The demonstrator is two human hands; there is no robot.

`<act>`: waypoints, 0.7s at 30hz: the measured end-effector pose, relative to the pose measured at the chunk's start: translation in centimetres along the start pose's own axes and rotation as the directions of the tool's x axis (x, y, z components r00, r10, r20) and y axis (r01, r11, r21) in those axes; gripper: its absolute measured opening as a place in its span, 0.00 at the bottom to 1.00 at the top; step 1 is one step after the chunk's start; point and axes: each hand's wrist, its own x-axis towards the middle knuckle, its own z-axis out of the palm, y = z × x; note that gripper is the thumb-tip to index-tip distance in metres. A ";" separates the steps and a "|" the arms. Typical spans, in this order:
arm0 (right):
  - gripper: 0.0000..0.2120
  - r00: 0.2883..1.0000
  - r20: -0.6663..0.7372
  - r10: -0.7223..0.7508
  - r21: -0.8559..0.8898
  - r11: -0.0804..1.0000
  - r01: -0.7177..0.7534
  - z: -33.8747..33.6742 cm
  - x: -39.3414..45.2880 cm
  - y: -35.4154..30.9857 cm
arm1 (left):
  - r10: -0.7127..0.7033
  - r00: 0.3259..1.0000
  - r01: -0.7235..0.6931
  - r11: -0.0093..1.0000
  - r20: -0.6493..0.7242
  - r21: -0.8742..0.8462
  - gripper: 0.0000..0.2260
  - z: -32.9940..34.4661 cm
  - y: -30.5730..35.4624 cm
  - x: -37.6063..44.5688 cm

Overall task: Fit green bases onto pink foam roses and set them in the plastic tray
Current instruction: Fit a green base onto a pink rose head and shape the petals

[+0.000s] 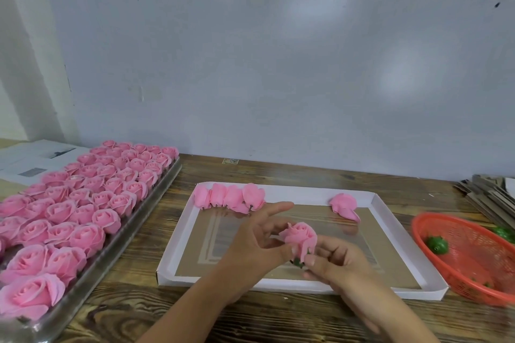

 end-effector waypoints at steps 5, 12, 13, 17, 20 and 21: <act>0.17 1.000 0.005 -0.025 0.004 1.000 0.025 0.3 0.1 0.4 | 0.006 1.000 -0.006 1.000 -0.023 -0.003 0.16 0.3 0.6 -0.3; 0.14 0.999 -0.004 -0.054 -0.183 0.982 0.052 0.8 0.1 1.0 | 0.063 0.997 -0.063 0.998 -0.044 0.002 0.12 0.9 1.2 -0.4; 0.15 0.998 -0.005 -0.064 -0.194 0.979 0.062 1.0 0.1 1.0 | 0.060 0.998 -0.061 0.998 -0.025 -0.001 0.12 1.1 1.2 -0.5; 0.20 0.995 0.033 -0.090 -0.281 0.955 0.095 1.4 -0.1 0.5 | 0.099 0.994 -0.099 0.995 0.045 -0.013 0.08 1.4 1.0 -0.7; 0.21 0.991 0.040 -0.129 -0.314 0.940 0.135 1.7 -0.2 0.1 | 0.083 0.994 -0.081 0.996 0.068 -0.029 0.08 1.4 0.6 -0.6; 0.22 0.990 0.033 -0.138 -0.325 0.935 0.141 1.7 -0.2 0.1 | 0.075 0.995 -0.074 0.997 0.069 -0.012 0.07 1.3 0.5 -0.6</act>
